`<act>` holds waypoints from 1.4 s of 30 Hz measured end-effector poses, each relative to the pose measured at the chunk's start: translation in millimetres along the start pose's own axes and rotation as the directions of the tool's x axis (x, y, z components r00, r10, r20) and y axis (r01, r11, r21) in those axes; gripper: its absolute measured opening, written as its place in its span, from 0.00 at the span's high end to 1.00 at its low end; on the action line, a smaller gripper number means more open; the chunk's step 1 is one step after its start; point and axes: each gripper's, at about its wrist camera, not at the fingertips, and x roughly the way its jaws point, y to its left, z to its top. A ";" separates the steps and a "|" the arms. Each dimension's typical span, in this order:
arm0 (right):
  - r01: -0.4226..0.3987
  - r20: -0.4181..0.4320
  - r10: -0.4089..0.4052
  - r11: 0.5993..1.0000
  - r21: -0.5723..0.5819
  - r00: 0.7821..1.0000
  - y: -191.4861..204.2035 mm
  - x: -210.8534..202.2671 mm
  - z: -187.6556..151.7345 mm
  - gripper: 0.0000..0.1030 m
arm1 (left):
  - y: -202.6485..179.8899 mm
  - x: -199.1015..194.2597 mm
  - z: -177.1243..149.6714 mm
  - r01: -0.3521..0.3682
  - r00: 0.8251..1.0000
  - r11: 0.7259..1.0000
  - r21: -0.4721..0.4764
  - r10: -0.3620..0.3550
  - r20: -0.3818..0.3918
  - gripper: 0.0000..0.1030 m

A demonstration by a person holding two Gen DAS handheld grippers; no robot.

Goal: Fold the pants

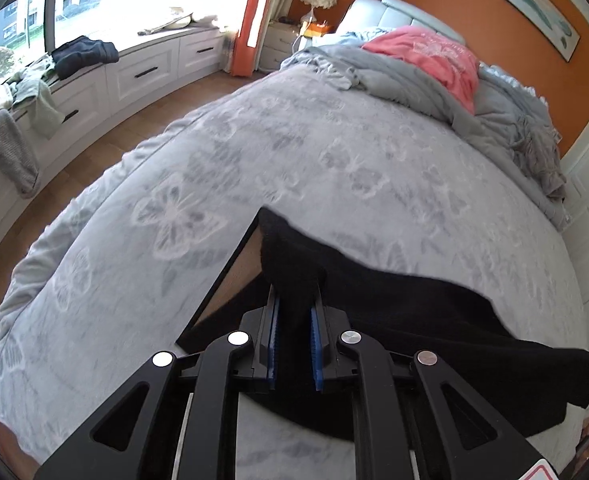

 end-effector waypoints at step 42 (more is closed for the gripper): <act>-0.188 0.163 0.139 0.920 0.345 0.977 28.7 -60.0 21.5 0.97 | -18.3 -9.8 32.5 0.457 0.883 0.838 -0.298 -0.467 0.040 0.98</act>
